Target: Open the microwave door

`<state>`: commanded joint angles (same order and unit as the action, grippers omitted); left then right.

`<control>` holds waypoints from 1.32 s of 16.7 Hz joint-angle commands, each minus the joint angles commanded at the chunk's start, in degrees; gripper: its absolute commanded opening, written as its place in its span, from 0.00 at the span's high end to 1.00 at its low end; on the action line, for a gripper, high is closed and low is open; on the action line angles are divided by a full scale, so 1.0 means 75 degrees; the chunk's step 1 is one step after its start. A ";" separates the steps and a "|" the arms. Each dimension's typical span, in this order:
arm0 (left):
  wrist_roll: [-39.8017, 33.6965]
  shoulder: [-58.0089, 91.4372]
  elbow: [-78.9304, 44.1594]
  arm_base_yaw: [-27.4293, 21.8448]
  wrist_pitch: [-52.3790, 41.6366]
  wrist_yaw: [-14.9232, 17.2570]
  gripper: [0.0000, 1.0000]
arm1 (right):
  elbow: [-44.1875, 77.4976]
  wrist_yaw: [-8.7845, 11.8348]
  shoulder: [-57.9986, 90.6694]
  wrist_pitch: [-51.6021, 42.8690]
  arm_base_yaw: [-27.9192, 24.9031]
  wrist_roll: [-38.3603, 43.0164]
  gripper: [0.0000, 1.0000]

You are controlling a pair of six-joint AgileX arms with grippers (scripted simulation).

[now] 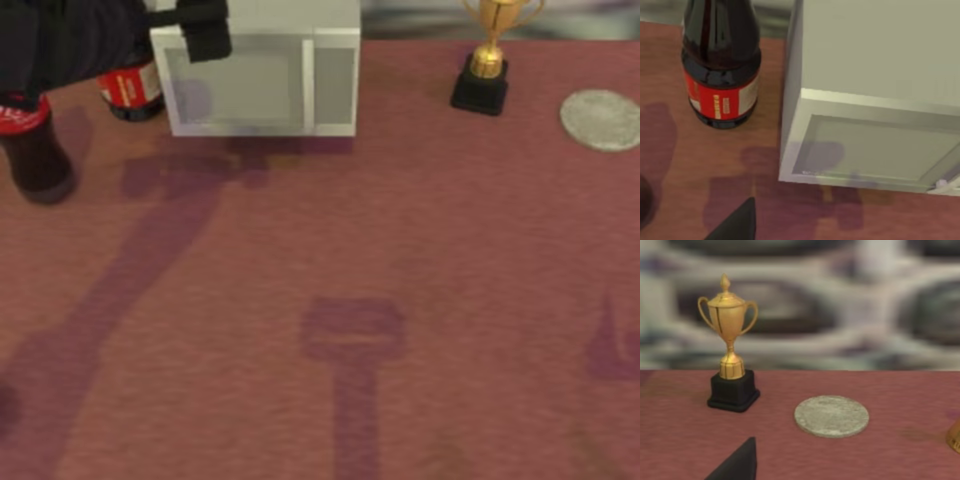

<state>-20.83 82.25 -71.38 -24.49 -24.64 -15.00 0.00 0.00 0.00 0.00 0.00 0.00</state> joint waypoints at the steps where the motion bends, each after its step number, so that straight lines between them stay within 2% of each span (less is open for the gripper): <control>1: -0.0185 0.0754 -0.0624 -0.0211 -0.0205 -0.0124 0.00 | 0.0000 0.0000 0.0000 0.0000 0.0000 0.0000 0.00; 6: -0.0896 0.3656 -0.2998 -0.1078 -0.1139 -0.0643 0.00 | 0.0000 0.0000 0.0000 0.0000 0.0000 0.0000 0.00; 10: -0.1157 0.4780 -0.3916 -0.1430 -0.1591 -0.0863 0.00 | 0.0000 0.0000 0.0000 0.0000 0.0000 0.0000 0.00; 18: -0.1122 0.4999 -0.4066 -0.1397 -0.1522 -0.0843 0.00 | 0.0000 0.0000 0.0000 0.0000 0.0000 0.0000 0.00; 22: -0.0894 0.6093 -0.4558 -0.1142 -0.0931 -0.0678 0.00 | 0.0000 0.0000 0.0000 0.0000 0.0000 0.0000 0.00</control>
<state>-27.54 127.95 -105.56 -33.05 -31.63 -20.08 0.00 0.00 0.00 0.00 0.00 0.00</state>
